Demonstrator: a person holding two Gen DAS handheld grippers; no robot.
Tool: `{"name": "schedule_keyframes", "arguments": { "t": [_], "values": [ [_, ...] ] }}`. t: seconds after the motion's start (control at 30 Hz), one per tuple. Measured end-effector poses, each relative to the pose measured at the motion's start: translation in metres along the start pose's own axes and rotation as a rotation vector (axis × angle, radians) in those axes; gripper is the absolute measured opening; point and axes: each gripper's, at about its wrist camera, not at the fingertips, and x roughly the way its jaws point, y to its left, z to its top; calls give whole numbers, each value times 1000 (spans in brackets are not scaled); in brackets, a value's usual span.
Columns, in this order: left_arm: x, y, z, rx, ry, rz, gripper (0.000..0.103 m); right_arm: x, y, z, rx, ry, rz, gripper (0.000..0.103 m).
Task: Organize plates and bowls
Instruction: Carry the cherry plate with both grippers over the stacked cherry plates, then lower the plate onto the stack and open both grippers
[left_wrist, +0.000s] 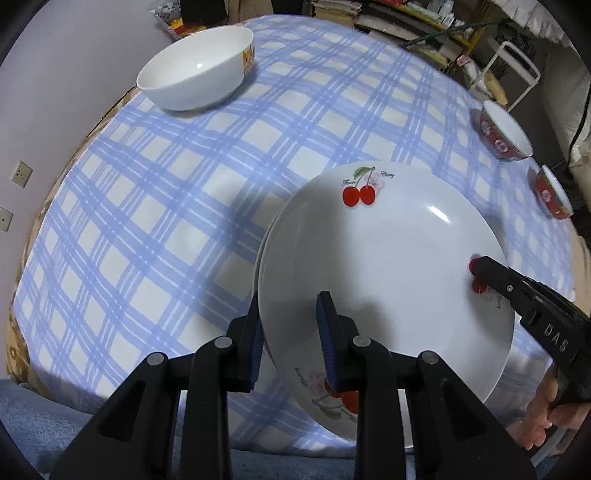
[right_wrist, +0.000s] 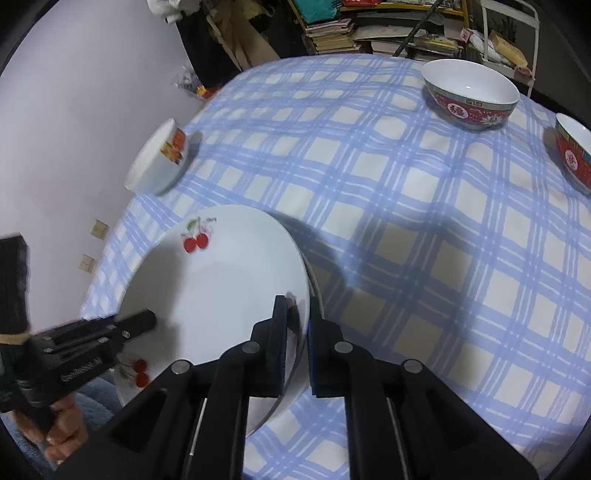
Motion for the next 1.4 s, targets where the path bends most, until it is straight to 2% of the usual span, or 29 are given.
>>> {"name": "schedule_keyframes", "arguments": {
  "t": [0.13, 0.33, 0.43, 0.67, 0.8, 1.1, 1.4],
  "values": [
    [5, 4, 1, -21, 16, -15, 26, 5, 4, -2, -27, 4, -36, 13],
    [7, -5, -2, 28, 12, 27, 26, 6, 8, -3, -63, -4, -79, 14],
    [7, -4, 0, 20, 15, 21, 26, 8, 9, -4, -84, 1, -100, 15],
    [7, -14, -5, 95, -2, 77, 26, 14, 6, -3, -84, 18, -102, 15],
    [7, -11, -4, 81, 2, 60, 26, 15, 1, -3, -50, 24, -72, 14],
    [6, -17, -8, 101, 8, 100, 26, 13, 8, -3, -78, 9, -101, 14],
    [0, -8, -8, 46, 22, 68, 26, 7, 7, -1, -81, -21, -96, 14]
  ]
}}
